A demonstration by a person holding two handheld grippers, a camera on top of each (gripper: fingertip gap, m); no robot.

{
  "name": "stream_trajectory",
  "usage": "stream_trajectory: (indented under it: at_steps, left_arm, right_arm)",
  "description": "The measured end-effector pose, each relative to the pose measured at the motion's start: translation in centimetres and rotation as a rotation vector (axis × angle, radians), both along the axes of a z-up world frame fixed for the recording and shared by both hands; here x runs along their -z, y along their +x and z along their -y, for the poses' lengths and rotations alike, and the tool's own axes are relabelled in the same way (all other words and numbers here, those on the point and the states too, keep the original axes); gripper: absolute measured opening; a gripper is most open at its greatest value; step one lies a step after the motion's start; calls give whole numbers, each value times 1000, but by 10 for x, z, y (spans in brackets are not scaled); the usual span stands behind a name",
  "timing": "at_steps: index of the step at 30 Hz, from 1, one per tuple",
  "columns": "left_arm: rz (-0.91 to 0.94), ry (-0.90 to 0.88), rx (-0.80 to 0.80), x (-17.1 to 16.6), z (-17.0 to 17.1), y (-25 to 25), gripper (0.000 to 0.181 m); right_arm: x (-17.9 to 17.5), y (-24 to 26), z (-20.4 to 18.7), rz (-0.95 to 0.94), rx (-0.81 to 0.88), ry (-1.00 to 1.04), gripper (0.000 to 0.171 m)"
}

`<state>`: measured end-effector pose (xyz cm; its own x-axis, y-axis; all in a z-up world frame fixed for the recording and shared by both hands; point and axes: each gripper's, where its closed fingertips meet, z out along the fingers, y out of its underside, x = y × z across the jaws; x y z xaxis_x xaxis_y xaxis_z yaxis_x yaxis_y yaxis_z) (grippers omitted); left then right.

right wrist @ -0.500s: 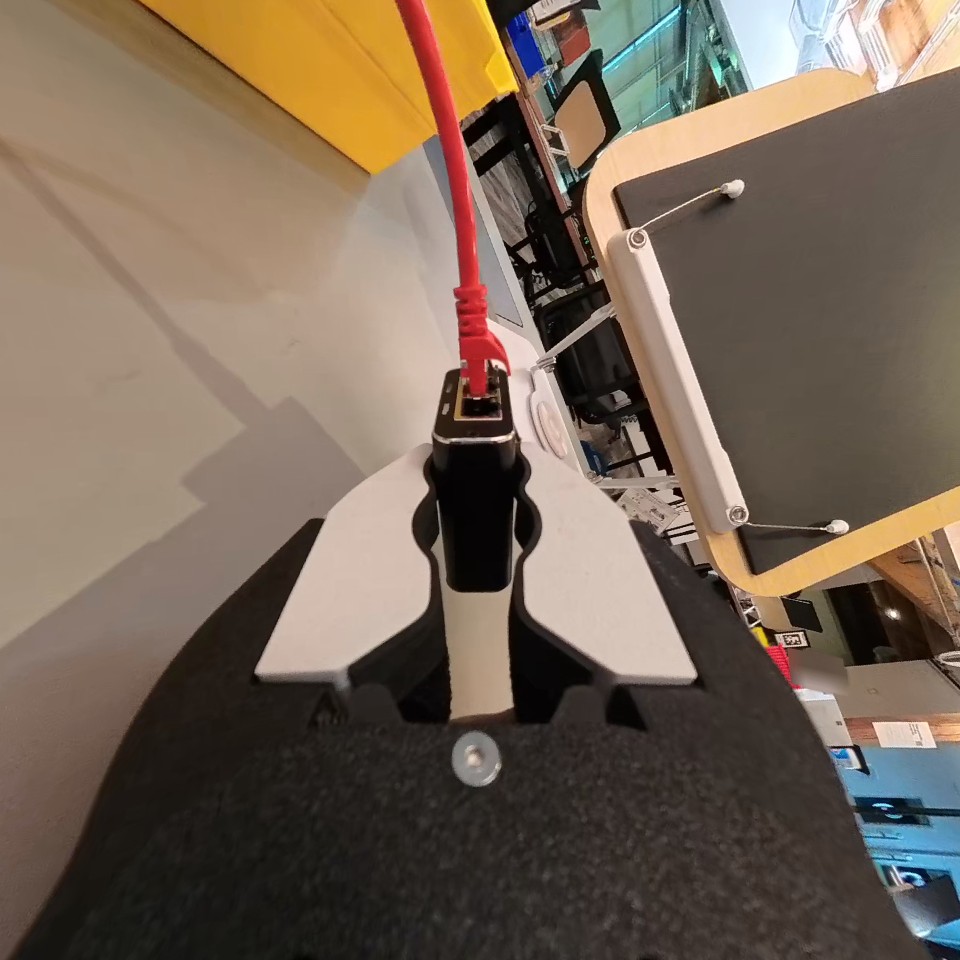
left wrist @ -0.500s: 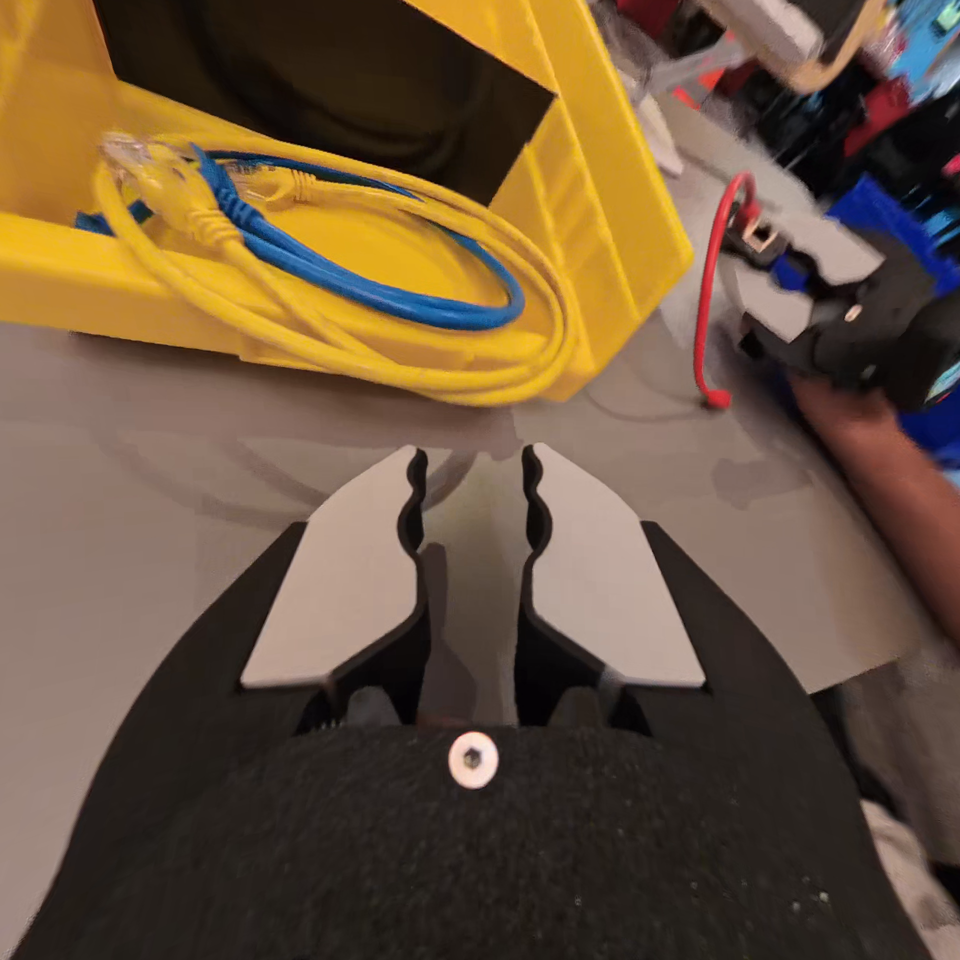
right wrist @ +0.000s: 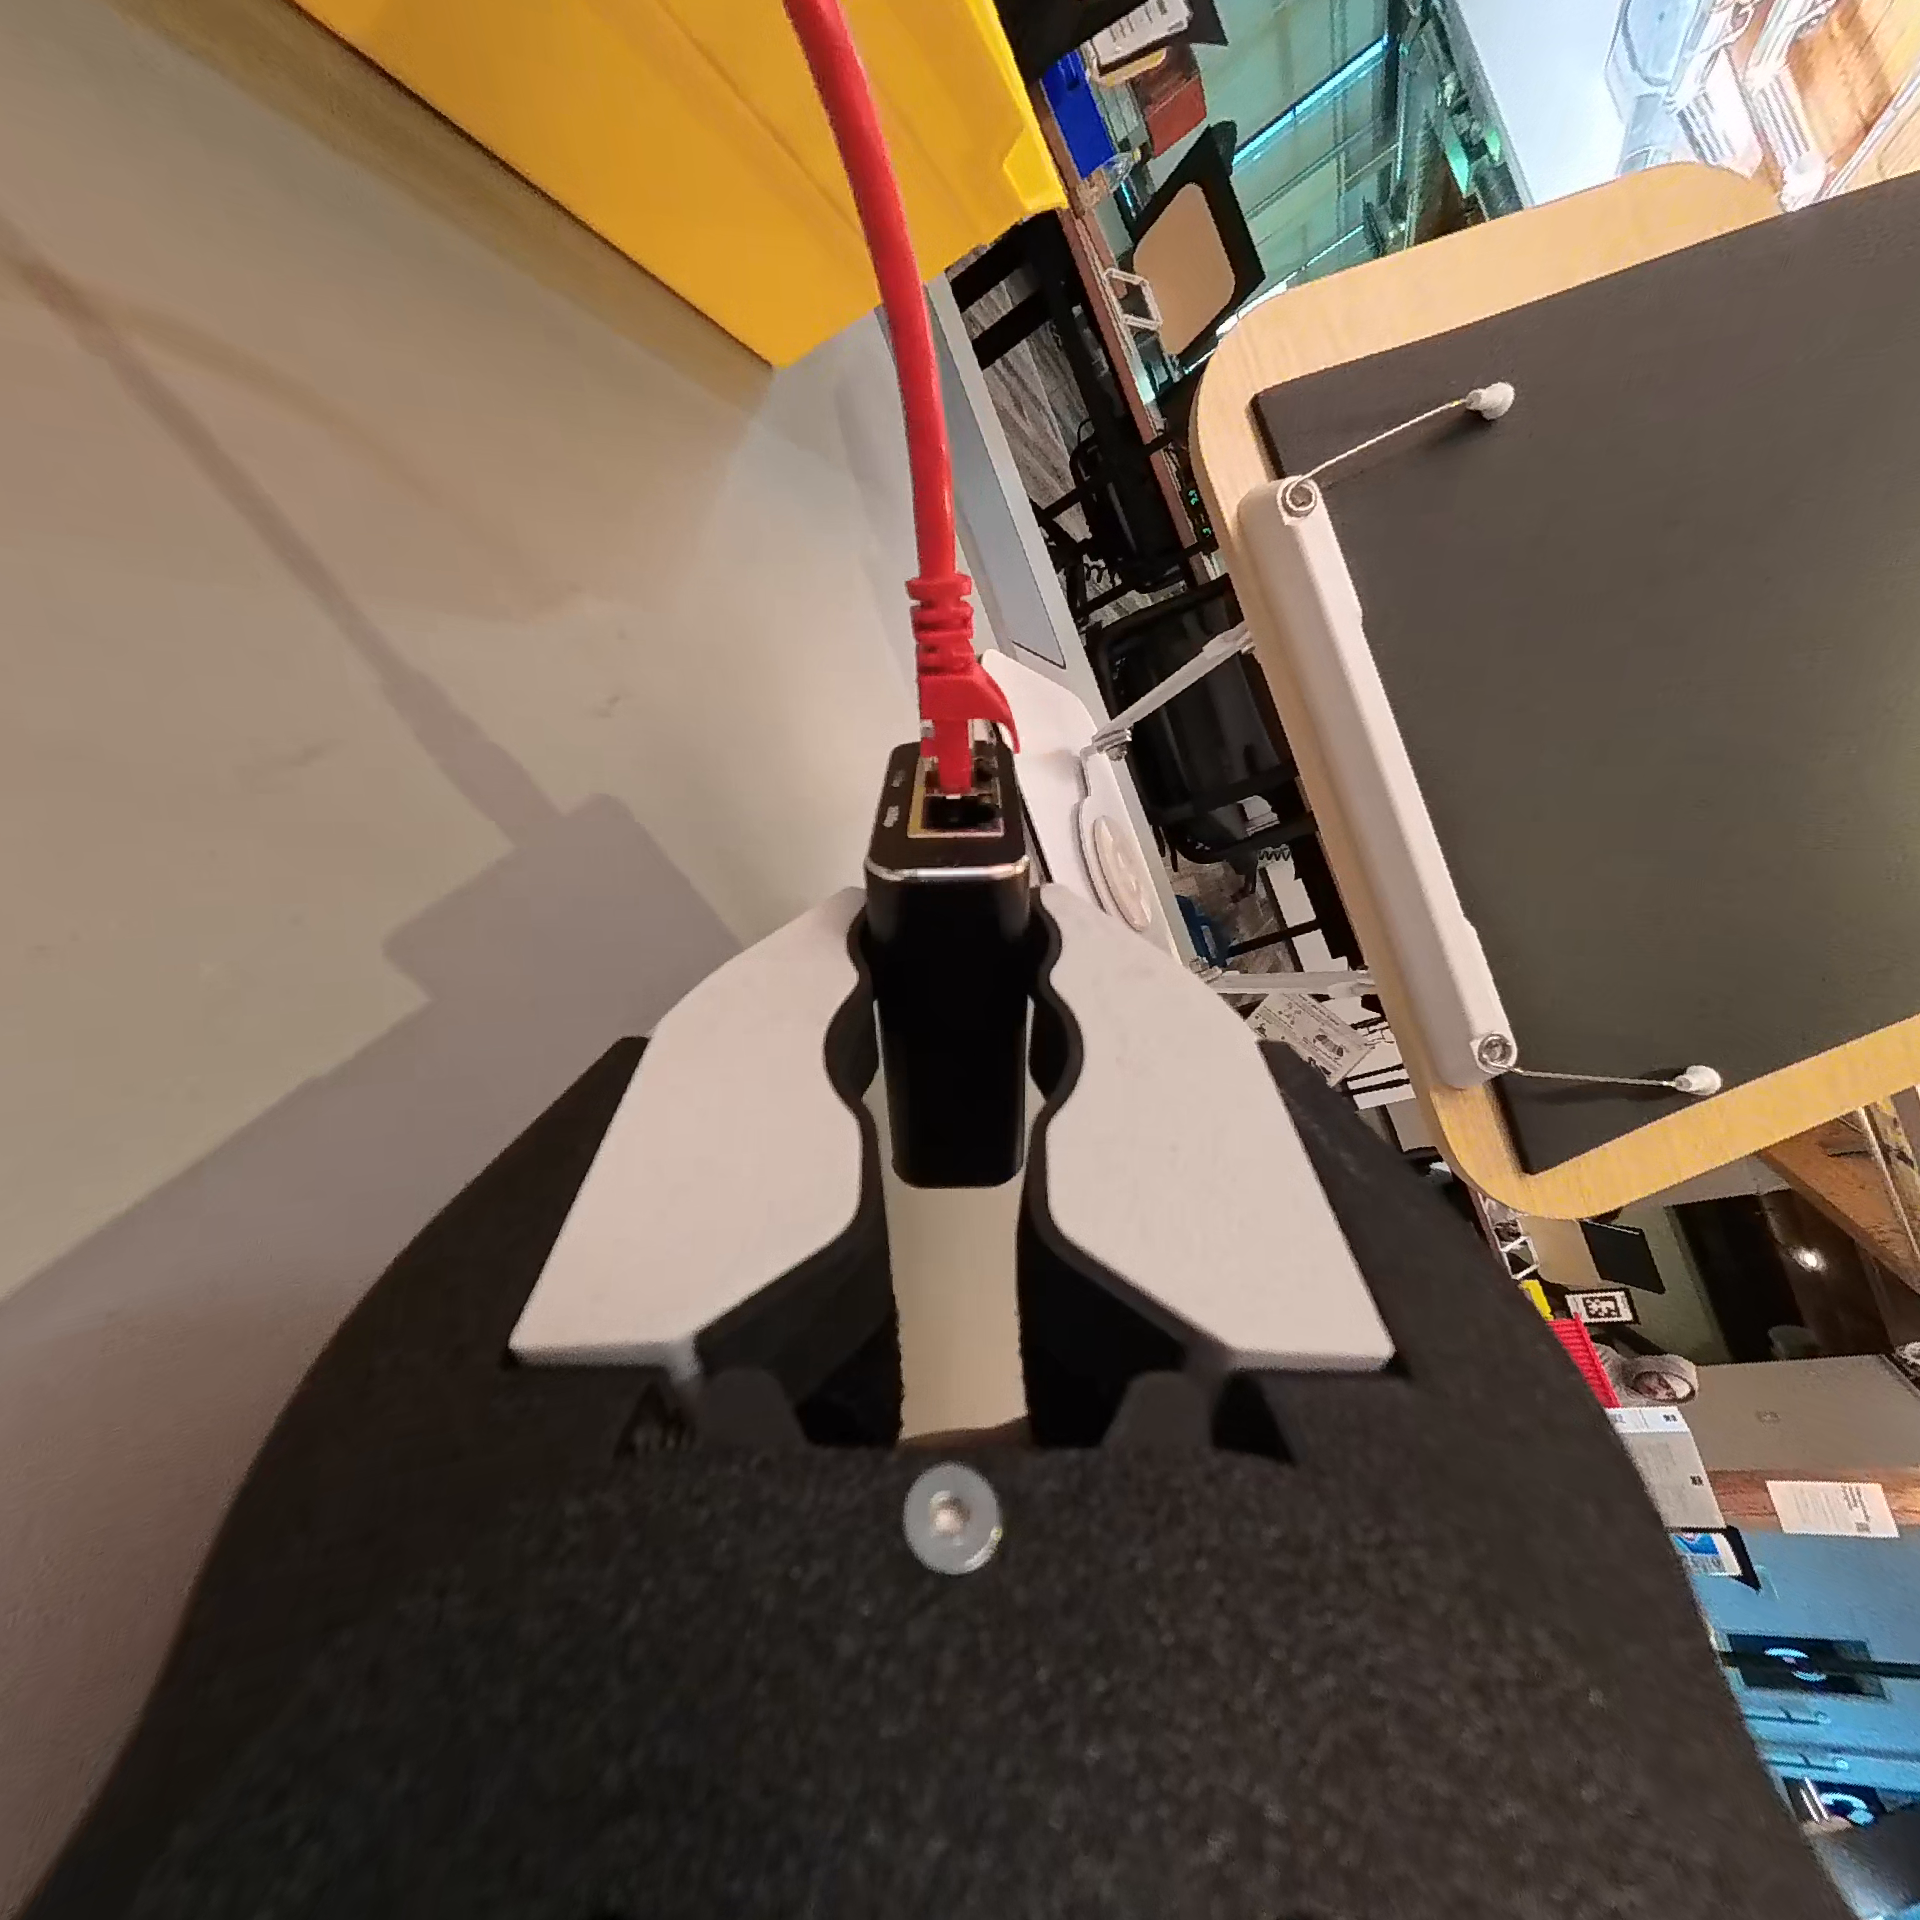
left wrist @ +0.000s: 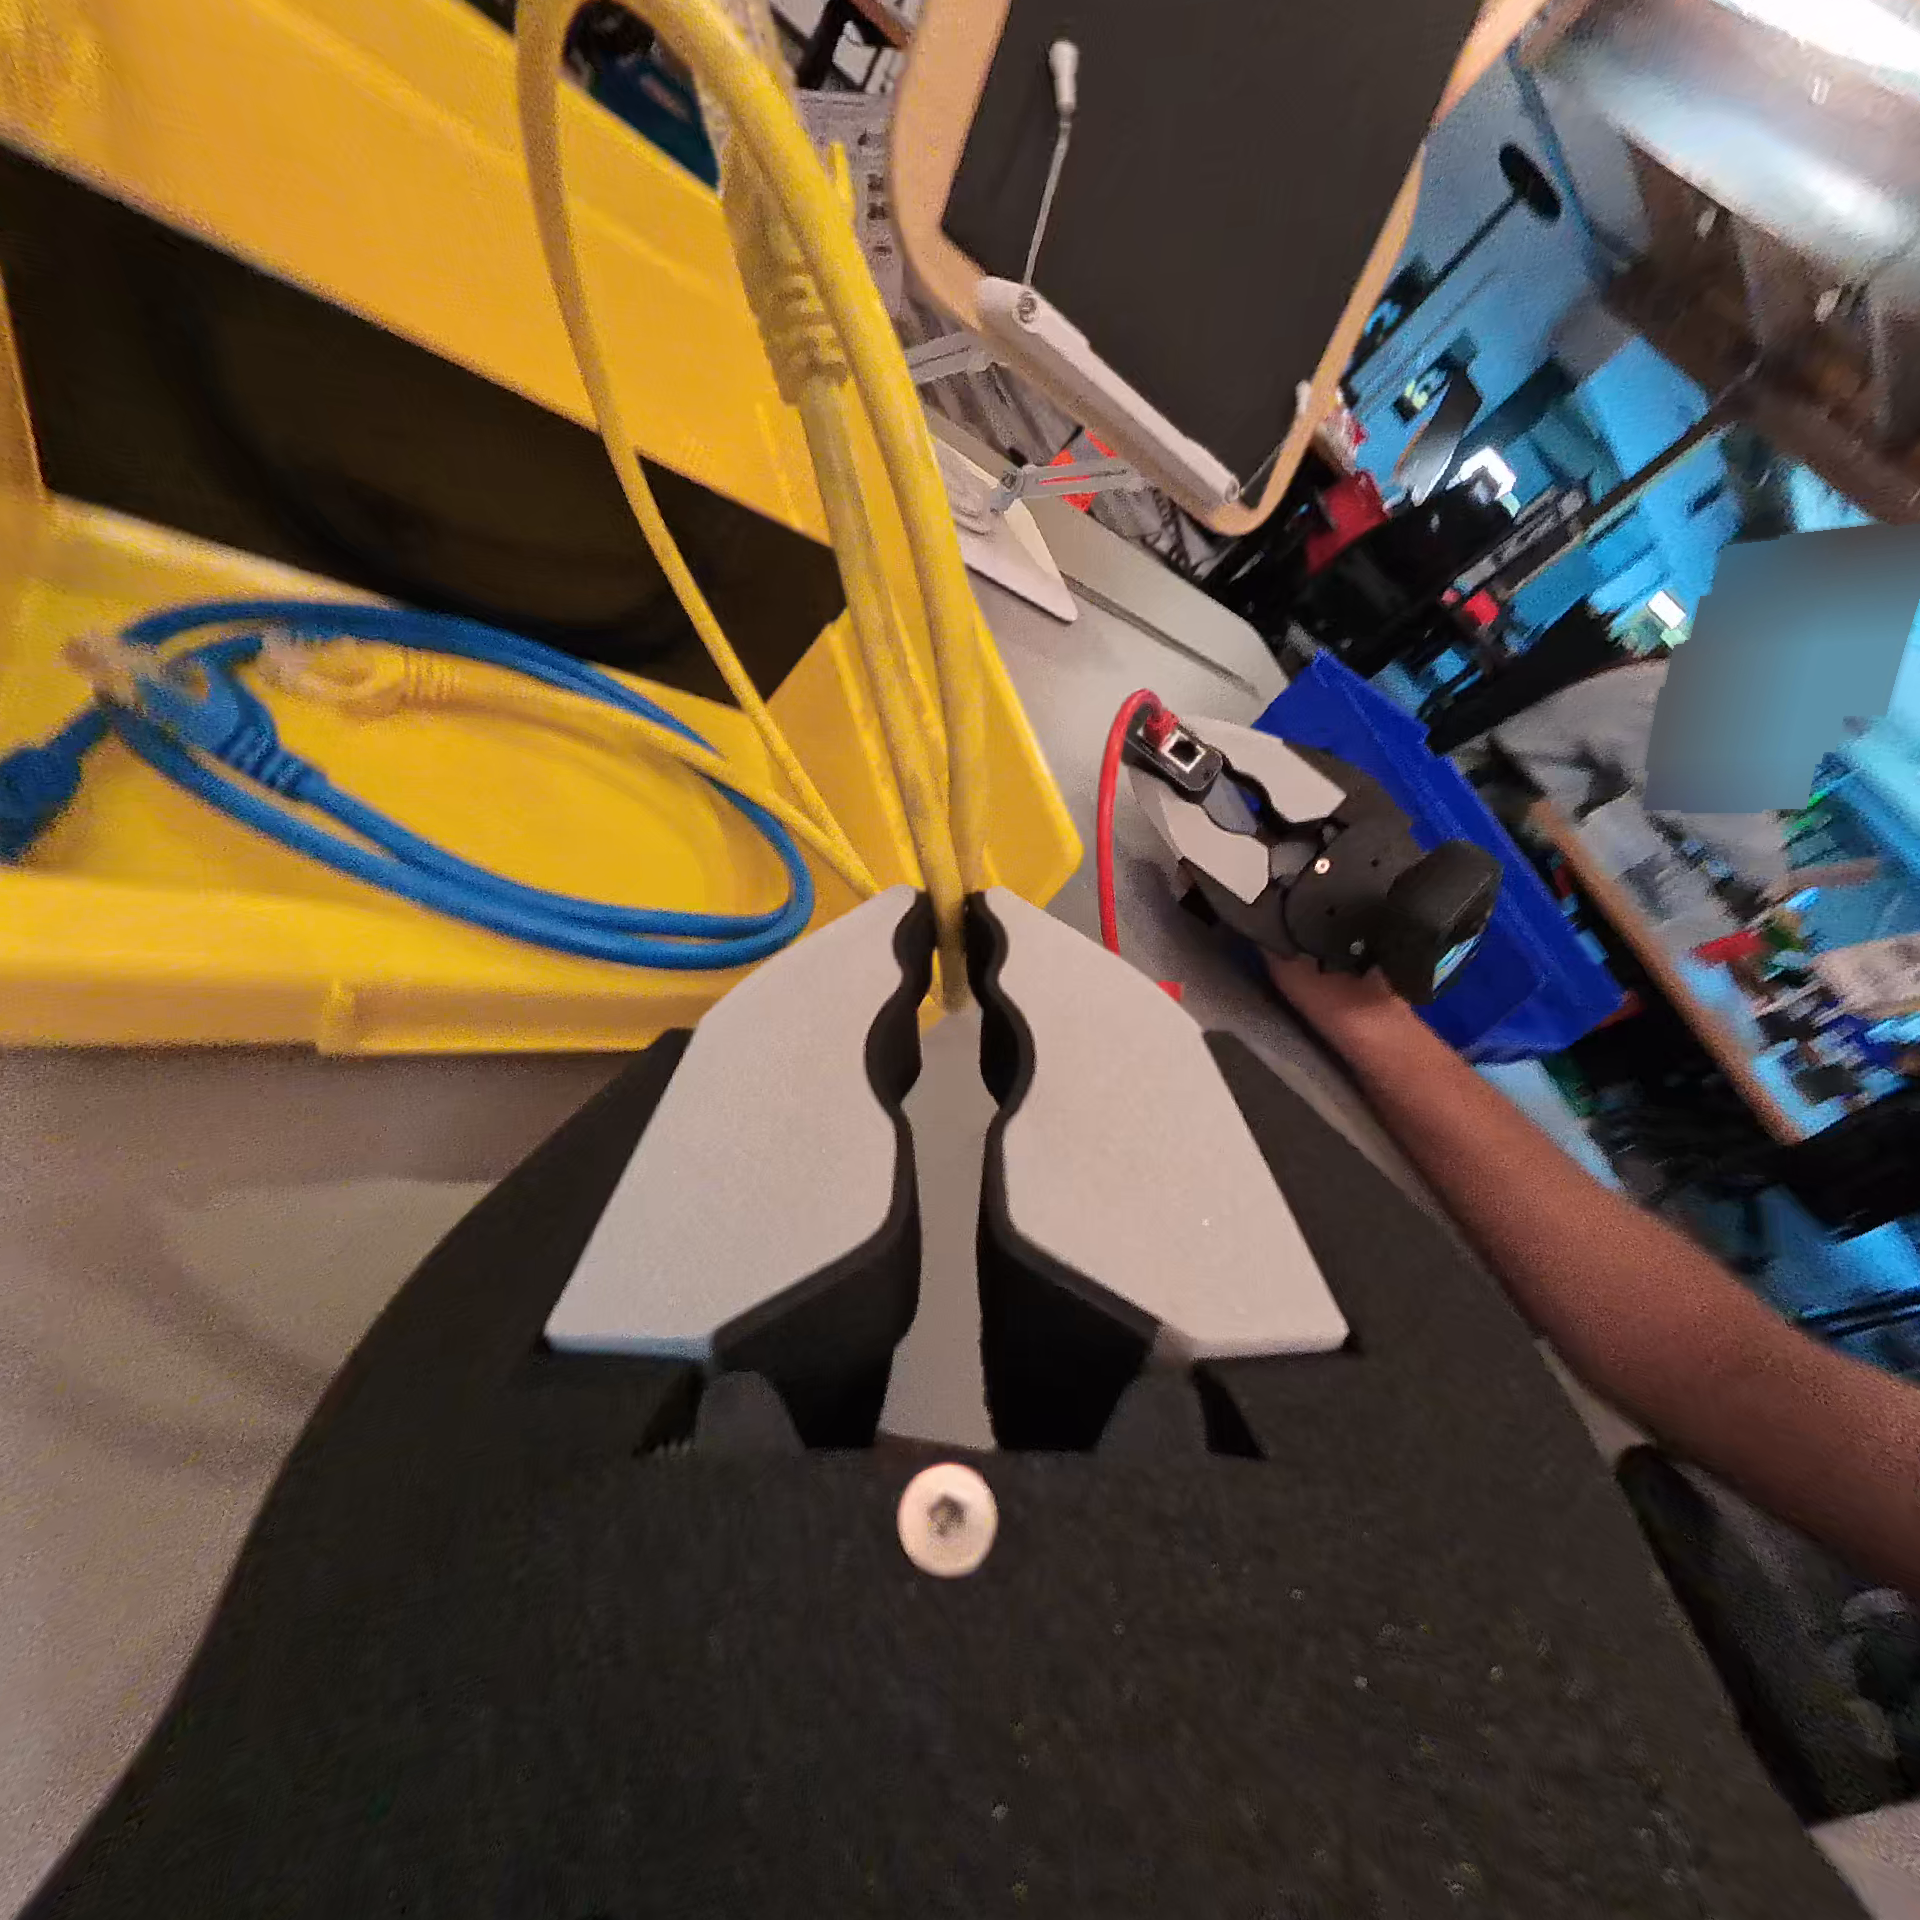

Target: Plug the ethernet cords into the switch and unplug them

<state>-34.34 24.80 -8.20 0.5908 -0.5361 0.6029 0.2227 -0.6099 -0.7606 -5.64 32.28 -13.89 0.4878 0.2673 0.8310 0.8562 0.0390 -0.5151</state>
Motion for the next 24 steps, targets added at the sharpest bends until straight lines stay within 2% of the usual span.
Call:
stream_trajectory:
  at_steps: [2, 8, 12, 14, 17, 20, 22, 24]
  left_arm:
    - [-57, 104, 31, -13, 4, 5, 6]
    - [-60, 413, 122, -77, 28, 20, 5]
    - [157, 535, 285, -126, 67, 41, 5]
    - [272, 520, 425, -133, 97, 57, 5]
    - [422, 391, 655, -121, 141, 77, 5]
    - [514, 198, 815, -90, 172, 88, 5]
    - [492, -7, 916, -57, 186, 97, 5]
    - [414, -178, 913, -22, 185, 105, 5]
  right_arm:
    - [0, 0, 0, 0, -1, 0, 24]
    - [-1, 0, 1, -3, -1, 4, 24]
    - [-3, 2, 0, -10, 4, 10, 24]
    - [-6, 5, 0, -32, 10, 16, 24]
    - [-16, 14, 1, -83, 26, 56, 24]
    - [-18, 20, -1, -121, 49, 58, 24]
    - [-16, 20, -3, -72, 59, 62, 24]
    - [-14, 17, -3, -39, 50, 66, 24]
